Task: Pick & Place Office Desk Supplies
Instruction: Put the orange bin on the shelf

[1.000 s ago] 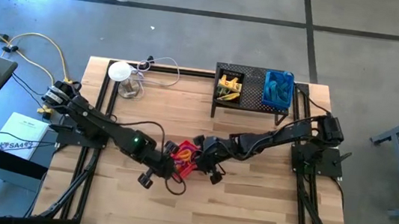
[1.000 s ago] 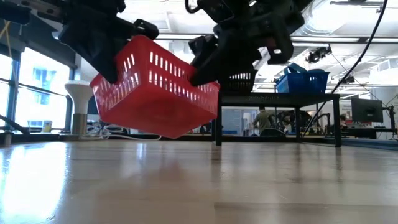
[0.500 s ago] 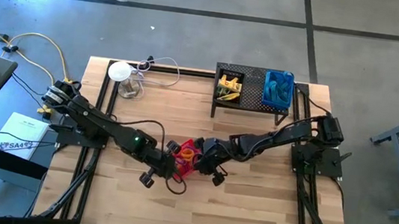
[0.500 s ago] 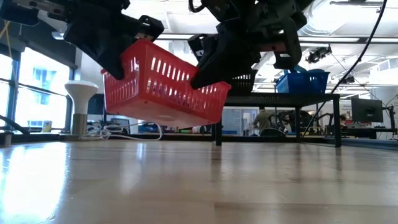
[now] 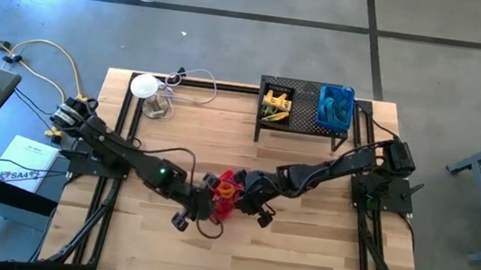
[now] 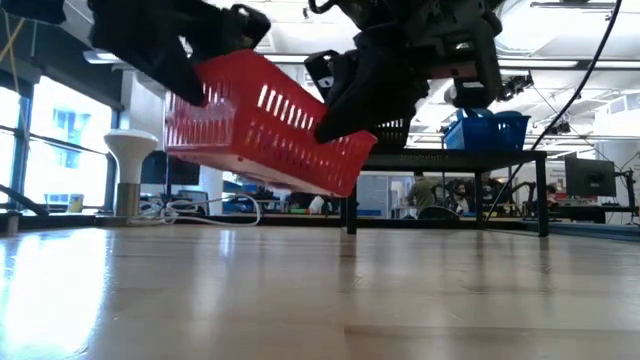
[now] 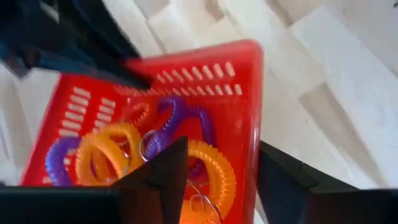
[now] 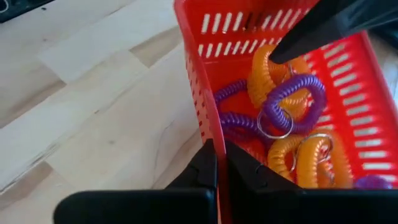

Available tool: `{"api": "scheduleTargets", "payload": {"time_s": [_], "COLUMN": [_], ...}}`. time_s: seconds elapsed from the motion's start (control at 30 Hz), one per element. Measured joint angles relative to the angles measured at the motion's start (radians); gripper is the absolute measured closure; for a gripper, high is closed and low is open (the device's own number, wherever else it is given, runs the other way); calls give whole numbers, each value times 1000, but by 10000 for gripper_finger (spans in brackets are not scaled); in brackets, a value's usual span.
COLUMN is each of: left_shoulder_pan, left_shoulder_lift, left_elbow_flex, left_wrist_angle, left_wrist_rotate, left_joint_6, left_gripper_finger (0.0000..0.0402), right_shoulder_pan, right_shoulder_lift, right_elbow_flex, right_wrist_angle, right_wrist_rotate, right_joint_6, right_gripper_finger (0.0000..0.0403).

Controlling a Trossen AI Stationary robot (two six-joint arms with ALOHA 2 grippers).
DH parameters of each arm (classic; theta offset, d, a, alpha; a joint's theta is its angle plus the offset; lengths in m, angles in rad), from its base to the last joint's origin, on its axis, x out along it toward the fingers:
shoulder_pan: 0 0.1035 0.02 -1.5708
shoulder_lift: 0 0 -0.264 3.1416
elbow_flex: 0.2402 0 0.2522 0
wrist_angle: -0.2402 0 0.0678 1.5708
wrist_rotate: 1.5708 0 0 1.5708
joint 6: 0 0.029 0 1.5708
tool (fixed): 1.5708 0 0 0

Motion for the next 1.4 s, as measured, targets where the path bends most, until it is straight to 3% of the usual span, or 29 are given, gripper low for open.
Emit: {"api": "scheduleTargets", "payload": {"time_s": [0.17, 0.4, 0.6, 0.83, 1.03, 1.23, 1.4], "left_shoulder_pan": [-46, -115, -164, -178, -177, -165, -136], "left_shoulder_lift": [-3, -8, -19, -20, -20, -20, -20], "left_elbow_flex": [4, 2, 2, 1, 1, 1, 1], "left_wrist_angle": [55, 58, 55, 43, 38, 33, 31], "left_wrist_rotate": [-7, -155, -235, -235, -235, -240, -341], "left_joint_6": [13, 71, -3, -162, -211, -215, -284], "left_gripper_finger": [225, 224, 224, 224, 225, 225, 225], "right_shoulder_pan": [18, 65, 140, 234, 287, 283, 221], "right_shoulder_lift": [-12, -77, -155, -292, -388, -388, -386], "right_elbow_flex": [2, 2, 2, 2, 46, 193, 291], "right_wrist_angle": [-53, -219, -401, -519, -678, -911, -1006], "right_wrist_rotate": [134, 237, 371, 543, 740, 929, 1022], "right_joint_6": [10, 26, 120, 458, 777, 1023, 1174], "right_gripper_finger": [400, 400, 400, 400, 400, 400, 400]}}
